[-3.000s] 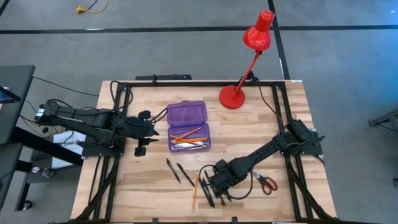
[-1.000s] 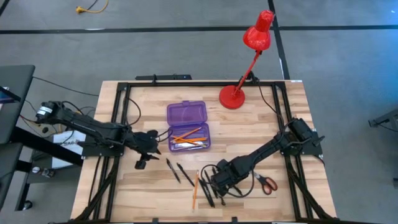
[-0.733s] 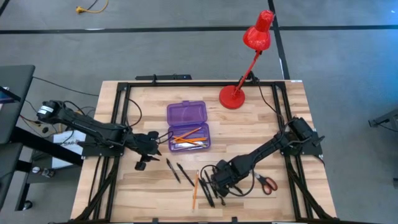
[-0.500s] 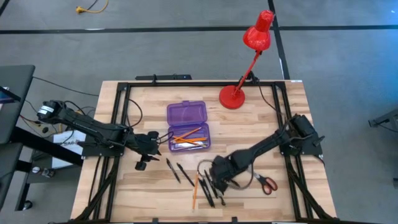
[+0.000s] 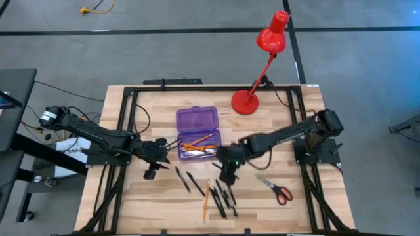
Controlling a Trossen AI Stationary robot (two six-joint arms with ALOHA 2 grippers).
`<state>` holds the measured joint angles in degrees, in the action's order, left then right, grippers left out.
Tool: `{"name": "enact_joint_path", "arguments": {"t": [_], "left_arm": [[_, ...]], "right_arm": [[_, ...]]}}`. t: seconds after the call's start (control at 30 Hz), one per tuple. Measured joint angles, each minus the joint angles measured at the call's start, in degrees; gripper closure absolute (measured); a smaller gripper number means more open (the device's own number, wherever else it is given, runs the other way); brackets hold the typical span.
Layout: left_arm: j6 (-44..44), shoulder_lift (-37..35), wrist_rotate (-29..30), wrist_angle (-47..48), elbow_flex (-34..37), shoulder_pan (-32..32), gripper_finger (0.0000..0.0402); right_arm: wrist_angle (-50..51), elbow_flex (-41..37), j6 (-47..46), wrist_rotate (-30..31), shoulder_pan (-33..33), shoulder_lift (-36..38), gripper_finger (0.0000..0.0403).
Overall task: Pick & place school supplies into a supply box
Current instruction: Put the black pen into the purple supply box
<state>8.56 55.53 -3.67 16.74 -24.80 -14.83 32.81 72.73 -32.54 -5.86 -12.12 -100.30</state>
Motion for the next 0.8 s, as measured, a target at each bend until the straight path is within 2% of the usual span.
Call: {"name": "enact_joint_path", "arguments": {"t": [0.27,0.47,0.63,0.8], "left_arm": [[3.98,0.00,0.25,-1.37,0.00,0.00,0.0297],[6.87,0.00,3.08,-4.78,0.00,0.00,0.0297],[8.68,0.00,4.75,-6.89,-0.02,-0.23,0.0297],[9.61,0.00,7.04,-7.20,-0.02,-1.80,0.0297]], "right_arm": [[-7.37,0.09,8.96,0.15,12.44,0.60,0.0403],[-13.90,0.09,12.87,-0.25,19.51,0.60,0.0403],[-16.78,0.24,14.18,-2.12,22.75,-1.47,0.0403],[-15.57,1.25,15.04,-4.79,22.32,-5.57,0.0401]]}}
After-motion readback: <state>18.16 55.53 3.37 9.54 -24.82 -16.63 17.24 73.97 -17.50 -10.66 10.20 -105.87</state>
